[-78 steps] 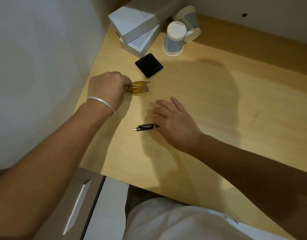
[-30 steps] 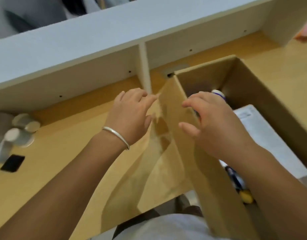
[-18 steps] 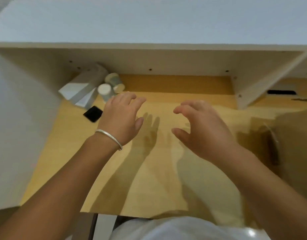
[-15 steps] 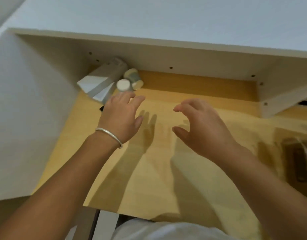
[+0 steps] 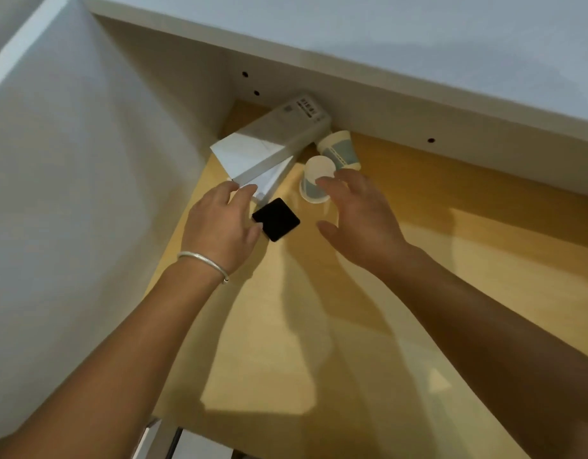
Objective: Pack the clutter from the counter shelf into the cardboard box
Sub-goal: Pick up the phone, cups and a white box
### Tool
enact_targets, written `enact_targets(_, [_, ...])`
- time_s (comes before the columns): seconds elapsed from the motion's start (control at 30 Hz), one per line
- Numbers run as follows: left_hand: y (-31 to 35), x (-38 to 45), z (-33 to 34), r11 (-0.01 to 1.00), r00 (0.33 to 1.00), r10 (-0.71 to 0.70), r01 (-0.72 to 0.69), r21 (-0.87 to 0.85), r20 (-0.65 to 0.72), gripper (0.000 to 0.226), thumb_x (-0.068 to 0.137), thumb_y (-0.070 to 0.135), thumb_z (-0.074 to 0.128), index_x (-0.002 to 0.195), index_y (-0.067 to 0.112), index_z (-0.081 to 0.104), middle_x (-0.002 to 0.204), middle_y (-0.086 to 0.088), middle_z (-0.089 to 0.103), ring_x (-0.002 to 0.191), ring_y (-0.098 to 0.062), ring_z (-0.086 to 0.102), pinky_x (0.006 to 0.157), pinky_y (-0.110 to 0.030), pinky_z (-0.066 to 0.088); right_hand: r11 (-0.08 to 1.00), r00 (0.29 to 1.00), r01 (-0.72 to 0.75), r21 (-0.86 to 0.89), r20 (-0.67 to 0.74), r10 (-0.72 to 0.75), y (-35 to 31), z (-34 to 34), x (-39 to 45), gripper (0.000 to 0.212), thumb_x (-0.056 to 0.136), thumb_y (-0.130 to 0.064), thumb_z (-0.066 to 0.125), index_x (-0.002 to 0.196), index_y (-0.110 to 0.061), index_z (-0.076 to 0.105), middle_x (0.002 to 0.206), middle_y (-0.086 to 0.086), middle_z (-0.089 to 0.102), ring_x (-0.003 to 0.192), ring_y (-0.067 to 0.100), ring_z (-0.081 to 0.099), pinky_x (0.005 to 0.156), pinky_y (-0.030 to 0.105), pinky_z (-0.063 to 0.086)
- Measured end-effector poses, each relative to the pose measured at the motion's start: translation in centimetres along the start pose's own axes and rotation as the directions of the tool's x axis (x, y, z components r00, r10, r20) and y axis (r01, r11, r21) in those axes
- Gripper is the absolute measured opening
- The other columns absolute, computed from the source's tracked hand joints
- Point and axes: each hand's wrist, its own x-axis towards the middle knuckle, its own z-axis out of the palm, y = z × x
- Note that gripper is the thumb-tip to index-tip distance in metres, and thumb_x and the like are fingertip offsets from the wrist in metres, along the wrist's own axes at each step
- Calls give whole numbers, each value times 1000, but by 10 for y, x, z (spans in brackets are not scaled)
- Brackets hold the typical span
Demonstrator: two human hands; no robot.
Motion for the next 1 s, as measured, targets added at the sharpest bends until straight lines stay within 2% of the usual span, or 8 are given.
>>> enact_targets(0.1, [-3, 17, 12, 997, 995, -56, 52, -55, -85, 67, 81, 36, 68, 140, 19, 41, 143, -14, 39, 126, -34, 43, 93, -42, 43, 1000, 1000, 11, 6, -16, -11, 0, 8, 31, 64, 82, -27, 68, 139, -26, 41, 149, 6, 33, 136, 27, 28, 108, 40, 32])
enact_targets(0.23, [-5, 46, 19, 992, 970, -91, 69, -104, -227, 83, 77, 43, 73, 145, 23, 30, 154, -16, 21, 137, -37, 29, 105, -47, 39, 1000, 999, 29, 13, -23, -29, 3, 17, 59, 67, 82, -22, 68, 143, -26, 37, 150, 4, 31, 138, 25, 25, 106, 40, 36])
enact_targets(0.37, [-16, 88, 14, 993, 986, -102, 94, -66, -132, 87, 75, 55, 70, 143, 17, 30, 153, -21, 19, 141, -39, 17, 111, -49, 27, 998, 998, 56, -15, -17, -57, 6, 22, 77, 65, 84, -22, 65, 143, -26, 37, 149, 4, 32, 137, 26, 26, 101, 37, 38])
enact_targets(0.47, [-28, 118, 4, 997, 998, -68, 67, 38, 13, 89, 67, 67, 69, 128, 6, 45, 133, -22, 42, 127, -37, 34, 103, -47, 34, 996, 998, 67, -64, -1, -67, 7, 27, 86, 58, 85, -20, 62, 139, -24, 41, 145, 3, 37, 134, 25, 30, 99, 38, 41])
enact_targets(0.6, [-30, 136, -6, 987, 978, -141, 127, 103, 150, 86, 67, 66, 70, 126, 8, 49, 126, -17, 50, 116, -34, 46, 92, -44, 42, 989, 997, 75, -127, 3, -75, 8, 26, 84, 44, 83, -14, 61, 125, -22, 50, 133, 5, 46, 120, 27, 40, 86, 36, 47])
enact_targets(0.77, [-12, 102, -5, 997, 998, -67, 67, -31, -17, 79, 63, 54, 78, 120, 9, 48, 115, -15, 50, 106, -34, 48, 80, -38, 39, 993, 997, 64, -100, -30, -68, 11, 17, 61, 43, 82, -13, 63, 123, -21, 54, 131, 6, 49, 119, 27, 42, 89, 39, 46])
enact_targets(0.9, [12, 64, -9, 997, 996, -56, 52, -64, -73, 83, 62, 49, 80, 128, 18, 41, 119, -9, 48, 107, -30, 47, 83, -40, 45, 998, 997, 38, -52, -64, -41, 17, 0, 24, 51, 82, -10, 62, 130, -22, 53, 135, 6, 47, 121, 28, 41, 94, 40, 42])
enact_targets(1.0, [35, 38, -18, 995, 991, -39, 27, -96, -131, 82, 61, 46, 81, 127, 16, 43, 119, -11, 48, 108, -31, 45, 84, -43, 45, 999, 996, 18, -43, -85, -22, 24, -13, -11, 49, 82, -8, 59, 129, -22, 53, 134, 5, 47, 121, 27, 40, 88, 36, 40])
